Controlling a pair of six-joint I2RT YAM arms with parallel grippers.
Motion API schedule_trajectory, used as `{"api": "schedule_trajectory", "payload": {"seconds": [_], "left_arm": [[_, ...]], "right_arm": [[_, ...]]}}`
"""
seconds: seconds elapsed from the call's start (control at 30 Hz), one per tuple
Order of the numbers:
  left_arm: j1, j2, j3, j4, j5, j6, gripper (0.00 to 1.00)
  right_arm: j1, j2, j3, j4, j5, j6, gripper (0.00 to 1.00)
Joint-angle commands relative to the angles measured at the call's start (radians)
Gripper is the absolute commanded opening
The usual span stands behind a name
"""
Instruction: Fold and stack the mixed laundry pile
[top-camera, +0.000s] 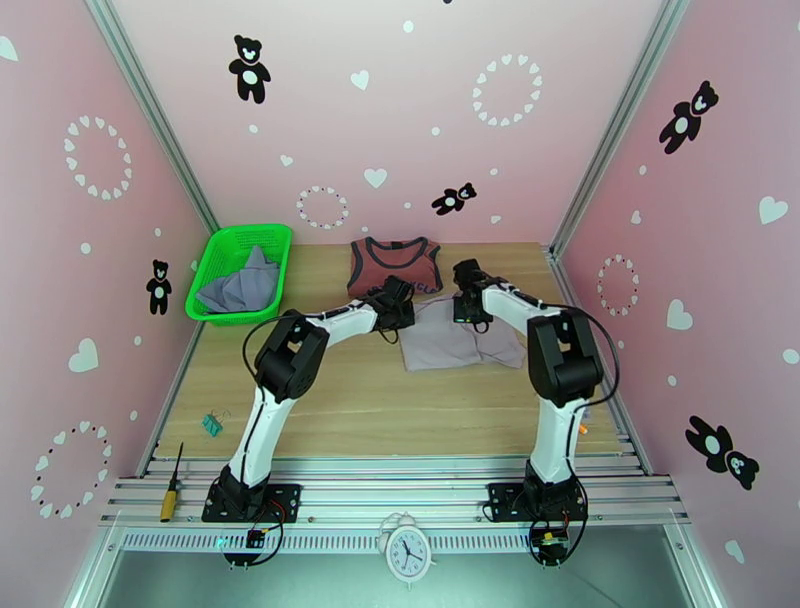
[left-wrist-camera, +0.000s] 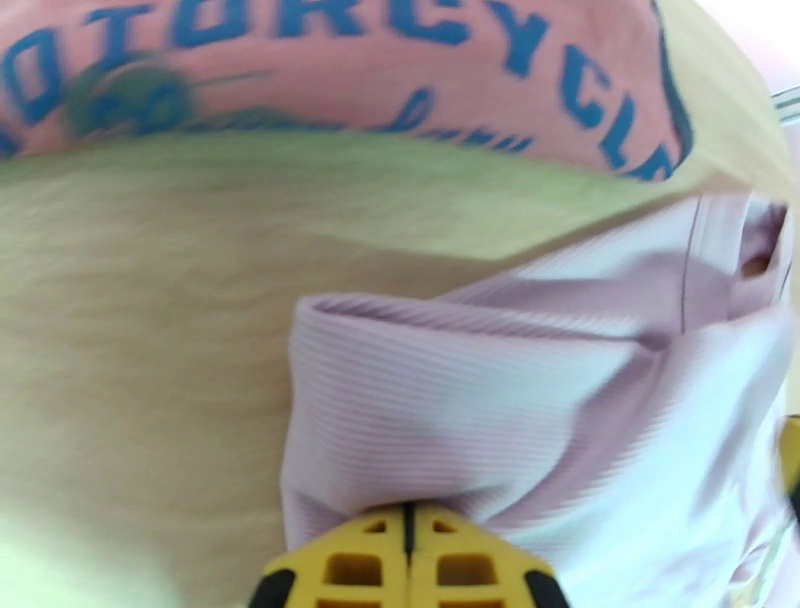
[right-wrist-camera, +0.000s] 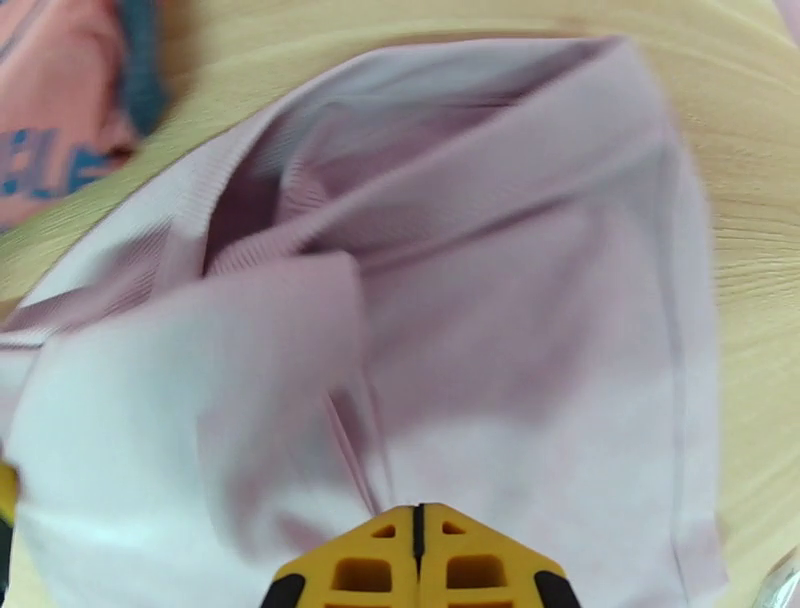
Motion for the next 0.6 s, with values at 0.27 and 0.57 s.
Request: {"api": "schedule_trajectory", "payload": {"seconds": [0.27,0.57], "left_arm": [[-0.19,-0.2,-0.071,-0.216,-0.04,0.045,0.06],[-0.285,-0.139,-0.27,-0.093,0.007,-0.132,0.0]], "right_arm": [[0.009,-0.04,-0.169,0.043,-0.152,0.032,0.0],[0.037,-0.083,-0.328,0.088,-0.108,0.093,0.0]]}}
